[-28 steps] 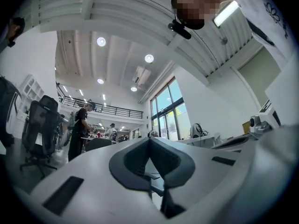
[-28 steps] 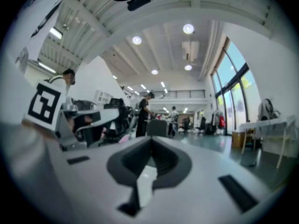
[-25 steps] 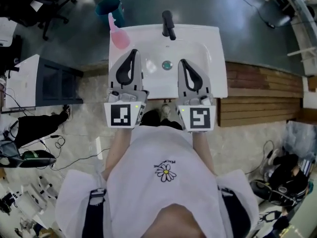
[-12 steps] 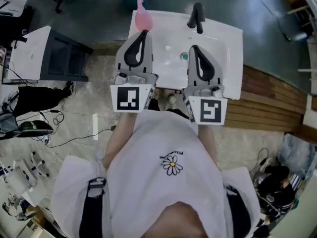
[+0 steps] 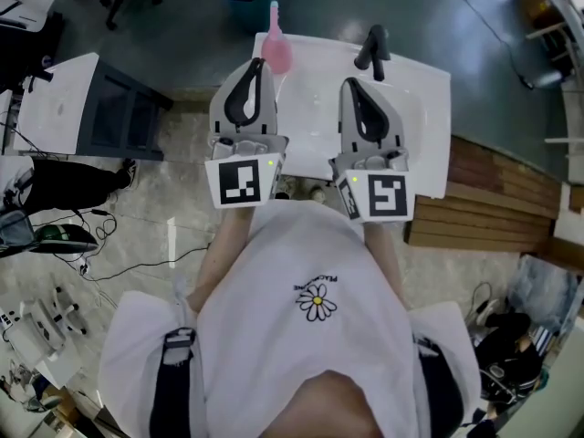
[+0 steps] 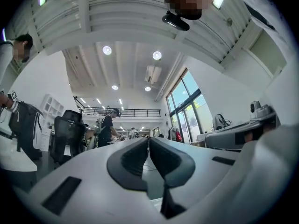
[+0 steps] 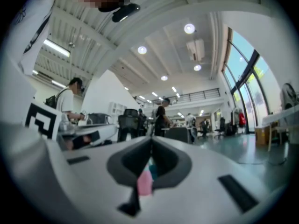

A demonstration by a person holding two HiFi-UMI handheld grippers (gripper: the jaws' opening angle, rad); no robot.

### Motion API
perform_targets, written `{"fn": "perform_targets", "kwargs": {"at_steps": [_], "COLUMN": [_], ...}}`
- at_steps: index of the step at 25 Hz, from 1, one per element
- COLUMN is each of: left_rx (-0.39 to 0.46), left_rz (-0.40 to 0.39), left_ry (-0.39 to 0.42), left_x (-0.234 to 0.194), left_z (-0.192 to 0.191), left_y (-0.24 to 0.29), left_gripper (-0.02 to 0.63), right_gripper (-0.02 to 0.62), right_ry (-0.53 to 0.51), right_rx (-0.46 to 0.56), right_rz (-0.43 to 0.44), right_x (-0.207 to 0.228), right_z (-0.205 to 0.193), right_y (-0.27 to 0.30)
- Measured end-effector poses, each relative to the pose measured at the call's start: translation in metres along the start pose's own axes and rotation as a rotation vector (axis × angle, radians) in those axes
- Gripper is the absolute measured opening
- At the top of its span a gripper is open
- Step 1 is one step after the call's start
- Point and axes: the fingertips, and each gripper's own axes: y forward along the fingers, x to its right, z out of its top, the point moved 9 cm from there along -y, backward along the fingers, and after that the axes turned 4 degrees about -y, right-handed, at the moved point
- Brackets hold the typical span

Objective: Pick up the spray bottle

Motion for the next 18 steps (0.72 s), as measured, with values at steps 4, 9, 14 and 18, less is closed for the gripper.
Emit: {"fn": "perform_targets", "kwargs": {"at_steps": [4,9,14,18], "left_rx": [-0.013,-0.053,-0.069,-0.141], "left_rz": [0.002,-0.008,-0.02,-0.044], "left_ry": [-0.015,-0.029,-0.058,-0.04], "left_x": [-0.011,-0.025,-0.035,-0.043], "left_z": [-0.005,-0.017,-0.026,-0.041], "left_y": [0.009,0.031,0.052,0.069], "left_gripper": [0.15,0.278,0.305,0.305], "right_gripper": [0.029,0.029,0.029,0.029], "right_ry": [-0.012,-0.021,-0.009,0.002], "right_rx": [-0.021,-0.027,-0.054,-0.065], "right_rz": [0.005,-0.005,-0.03,-0.049], "right_x": [-0.001,-0.001,0.002,0.003], "right_z": [-0.004,-0.004,-0.011,-0.015], "right_y": [0.01,0.017,0.016,0.015]}}
